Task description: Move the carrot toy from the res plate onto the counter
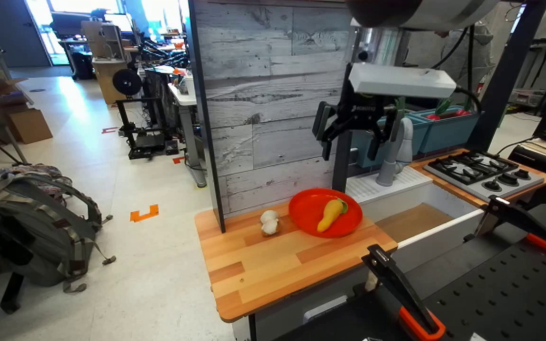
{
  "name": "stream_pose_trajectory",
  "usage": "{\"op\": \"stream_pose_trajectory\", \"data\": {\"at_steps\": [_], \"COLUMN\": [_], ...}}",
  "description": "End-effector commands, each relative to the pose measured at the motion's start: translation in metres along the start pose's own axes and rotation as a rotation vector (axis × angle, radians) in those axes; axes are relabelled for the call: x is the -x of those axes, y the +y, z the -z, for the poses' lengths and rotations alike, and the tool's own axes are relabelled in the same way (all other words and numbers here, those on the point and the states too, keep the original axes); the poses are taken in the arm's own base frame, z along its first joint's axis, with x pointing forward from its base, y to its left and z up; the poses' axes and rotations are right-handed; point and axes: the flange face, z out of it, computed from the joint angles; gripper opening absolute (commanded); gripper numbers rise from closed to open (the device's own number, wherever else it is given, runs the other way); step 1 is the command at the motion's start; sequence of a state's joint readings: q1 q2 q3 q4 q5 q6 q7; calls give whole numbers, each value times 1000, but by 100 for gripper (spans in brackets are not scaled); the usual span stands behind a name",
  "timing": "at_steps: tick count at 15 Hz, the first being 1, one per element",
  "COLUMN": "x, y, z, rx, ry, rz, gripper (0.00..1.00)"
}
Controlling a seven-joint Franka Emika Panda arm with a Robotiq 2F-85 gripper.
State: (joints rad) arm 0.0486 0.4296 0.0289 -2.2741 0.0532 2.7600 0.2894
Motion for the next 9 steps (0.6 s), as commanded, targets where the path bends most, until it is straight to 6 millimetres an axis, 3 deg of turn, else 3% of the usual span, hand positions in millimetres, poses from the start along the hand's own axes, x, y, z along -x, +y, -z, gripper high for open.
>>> {"op": "stream_pose_trajectory", "data": {"at_steps": [1,9], "x": [-28,-56], "y": [-4,-11], "z": [-47,-124], "rx": [8,54], "ry": [-33,-45], "rz": [-46,-61], "gripper": [100,100]}}
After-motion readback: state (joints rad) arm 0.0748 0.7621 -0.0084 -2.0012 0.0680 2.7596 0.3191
